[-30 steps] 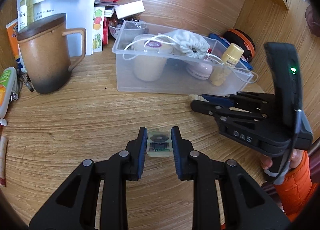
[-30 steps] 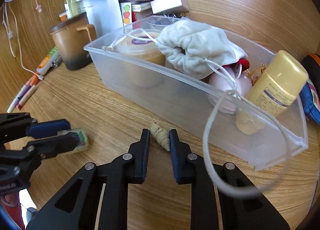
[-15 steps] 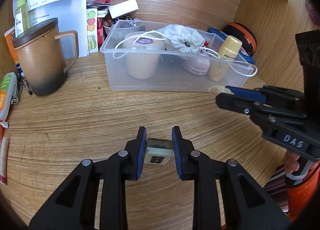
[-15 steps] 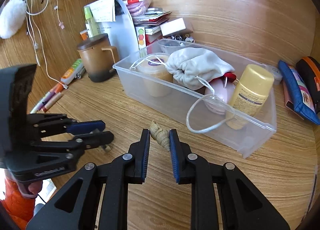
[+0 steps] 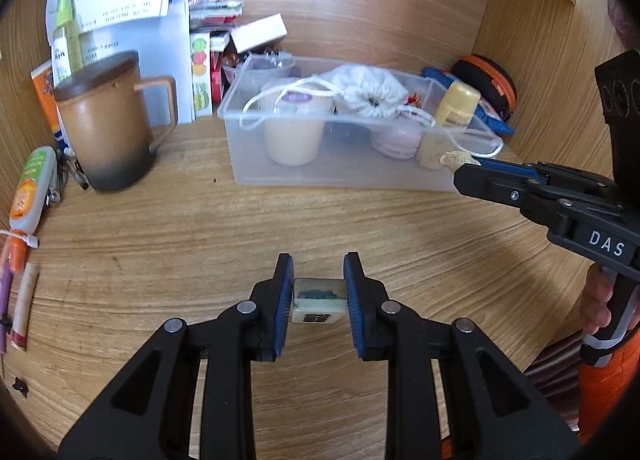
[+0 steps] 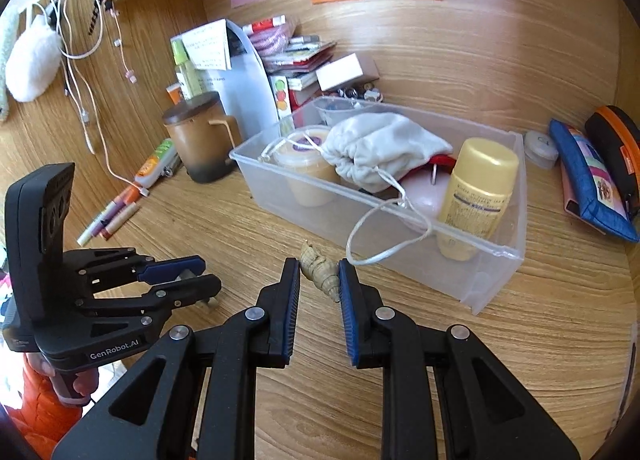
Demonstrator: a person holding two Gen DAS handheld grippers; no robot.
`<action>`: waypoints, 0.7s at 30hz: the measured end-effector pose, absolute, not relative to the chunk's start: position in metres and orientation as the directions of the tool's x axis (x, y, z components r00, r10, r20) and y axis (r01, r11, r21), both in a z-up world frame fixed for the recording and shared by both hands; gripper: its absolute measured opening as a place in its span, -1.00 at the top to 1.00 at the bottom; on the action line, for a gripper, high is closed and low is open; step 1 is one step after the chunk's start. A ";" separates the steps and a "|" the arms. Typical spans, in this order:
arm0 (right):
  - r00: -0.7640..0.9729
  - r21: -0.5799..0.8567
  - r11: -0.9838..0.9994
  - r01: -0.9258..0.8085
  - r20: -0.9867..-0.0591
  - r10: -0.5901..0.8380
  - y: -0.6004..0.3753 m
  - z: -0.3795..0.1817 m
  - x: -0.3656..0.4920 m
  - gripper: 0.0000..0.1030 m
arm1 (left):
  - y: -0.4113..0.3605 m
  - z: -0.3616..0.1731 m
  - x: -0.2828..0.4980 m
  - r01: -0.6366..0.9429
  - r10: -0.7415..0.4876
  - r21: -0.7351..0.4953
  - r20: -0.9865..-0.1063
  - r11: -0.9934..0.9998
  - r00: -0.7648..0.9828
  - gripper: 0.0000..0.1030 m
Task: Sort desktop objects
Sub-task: 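Lift the tile with the left tool while the right tool closes on the beige seashell, then carry the tile and seashell over the clear box with both tools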
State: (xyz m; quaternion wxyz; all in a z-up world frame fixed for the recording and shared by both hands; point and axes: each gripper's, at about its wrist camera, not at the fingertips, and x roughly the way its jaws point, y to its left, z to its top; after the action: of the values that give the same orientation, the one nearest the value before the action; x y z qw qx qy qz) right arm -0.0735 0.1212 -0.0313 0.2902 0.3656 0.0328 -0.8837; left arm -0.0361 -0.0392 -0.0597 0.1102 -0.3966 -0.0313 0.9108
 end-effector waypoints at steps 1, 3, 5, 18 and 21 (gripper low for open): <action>-0.569 0.155 -0.829 0.536 -0.660 -0.491 0.123 -0.029 -0.073 0.66 | -0.039 -0.056 -0.036 -0.178 0.228 -0.145 -0.709 -0.973 -0.667 0.52; -0.577 0.155 -0.829 0.538 -0.649 -0.496 0.126 -0.023 -0.071 0.66 | -0.038 -0.049 -0.035 -0.178 0.226 -0.143 -0.698 -0.974 -0.680 0.52; -0.585 0.156 -0.829 0.537 -0.640 -0.499 0.130 -0.019 -0.071 0.66 | -0.038 -0.043 -0.036 -0.180 0.231 -0.147 -0.688 -0.973 -0.688 0.52; -0.639 0.168 -0.847 0.504 -0.588 -0.496 0.161 0.005 -0.070 0.66 | -0.038 -0.007 -0.054 -0.178 0.224 -0.136 -0.636 -0.975 -0.738 0.52; -0.652 0.164 -0.851 0.498 -0.577 -0.492 0.165 0.012 -0.071 0.66 | -0.038 0.003 -0.062 -0.188 0.229 -0.131 -0.621 -0.973 -0.750 0.52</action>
State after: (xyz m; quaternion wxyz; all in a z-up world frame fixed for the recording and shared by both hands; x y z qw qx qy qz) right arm -0.0713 0.1648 0.0117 0.2725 0.3161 0.0046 -0.9087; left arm -0.0622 -0.0377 0.0034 0.1116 -0.3356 -0.0302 0.9349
